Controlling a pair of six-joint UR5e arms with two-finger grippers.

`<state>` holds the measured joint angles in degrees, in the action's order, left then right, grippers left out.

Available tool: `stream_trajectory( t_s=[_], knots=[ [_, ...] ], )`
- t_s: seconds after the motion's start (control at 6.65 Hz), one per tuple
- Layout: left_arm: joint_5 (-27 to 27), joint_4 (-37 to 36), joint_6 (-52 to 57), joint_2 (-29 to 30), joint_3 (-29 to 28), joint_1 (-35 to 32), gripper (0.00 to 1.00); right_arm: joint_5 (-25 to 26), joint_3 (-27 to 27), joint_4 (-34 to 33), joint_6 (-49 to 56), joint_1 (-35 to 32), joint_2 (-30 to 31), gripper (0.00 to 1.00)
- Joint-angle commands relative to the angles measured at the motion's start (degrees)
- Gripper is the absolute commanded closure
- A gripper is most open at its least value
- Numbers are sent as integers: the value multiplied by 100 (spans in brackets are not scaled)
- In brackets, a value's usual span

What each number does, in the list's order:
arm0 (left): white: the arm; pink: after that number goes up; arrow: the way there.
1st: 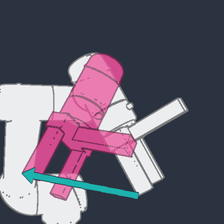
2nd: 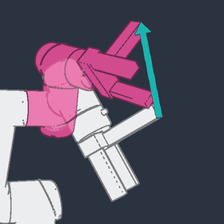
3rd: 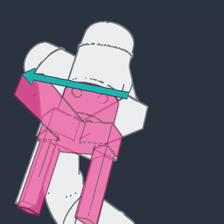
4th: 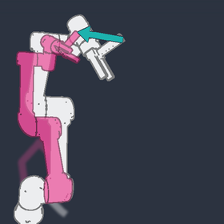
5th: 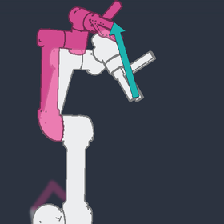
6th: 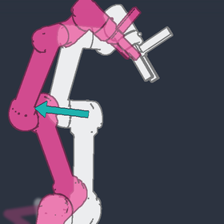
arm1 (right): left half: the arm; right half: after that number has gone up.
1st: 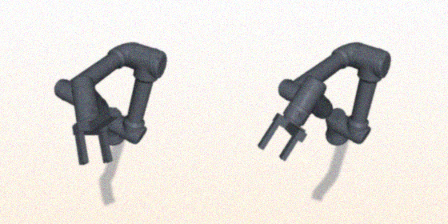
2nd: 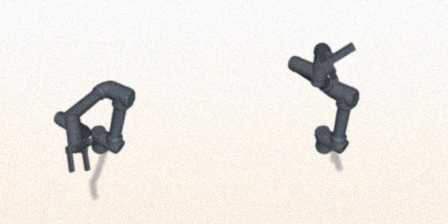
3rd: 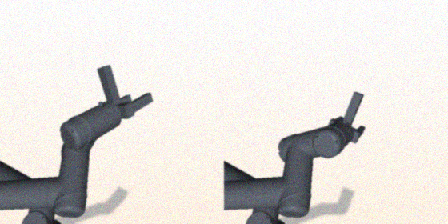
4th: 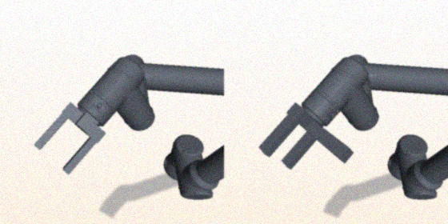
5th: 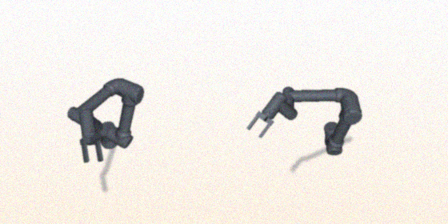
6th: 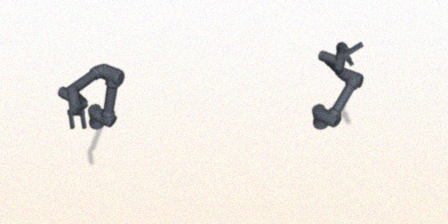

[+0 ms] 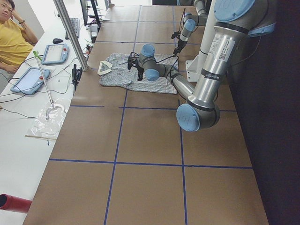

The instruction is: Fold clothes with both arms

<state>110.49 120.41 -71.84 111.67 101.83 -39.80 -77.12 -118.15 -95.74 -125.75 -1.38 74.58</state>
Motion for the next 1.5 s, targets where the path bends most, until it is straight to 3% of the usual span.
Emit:
stream_trajectory(
  t_s=[0.0, 0.15, 0.3, 0.45, 0.9, 1.05, 1.2, 1.35],
  knots=[
    [-158, 0, -5, -4, 30, 103, 29, -14, 125, -50, -2, 6, -31, 37],
    [-212, -8, -5, -13, 47, 139, 29, -5, 125, -163, -10, 14, -49, 62],
    [-212, -8, -14, -31, 56, 156, 29, -5, 108, -182, -11, 15, -58, 76],
    [-212, -8, -14, -127, 152, 165, 29, -5, 99, -225, -2, 23, -58, 100],
    [-447, -43, -388, -338, 397, 418, 29, -5, -162, -348, 60, -38, -49, 100],
    [-772, -52, -740, -721, 704, 908, 31, -14, -243, -419, 68, -29, -49, 100],
    [-1541, -52, -1013, -1308, 959, 1669, 32, -14, -287, -419, 69, -29, -40, 100],
    [-1801, -61, -1312, -1645, 1075, 2147, 32, -14, -322, -419, 69, -29, -40, 100]
  ],
)
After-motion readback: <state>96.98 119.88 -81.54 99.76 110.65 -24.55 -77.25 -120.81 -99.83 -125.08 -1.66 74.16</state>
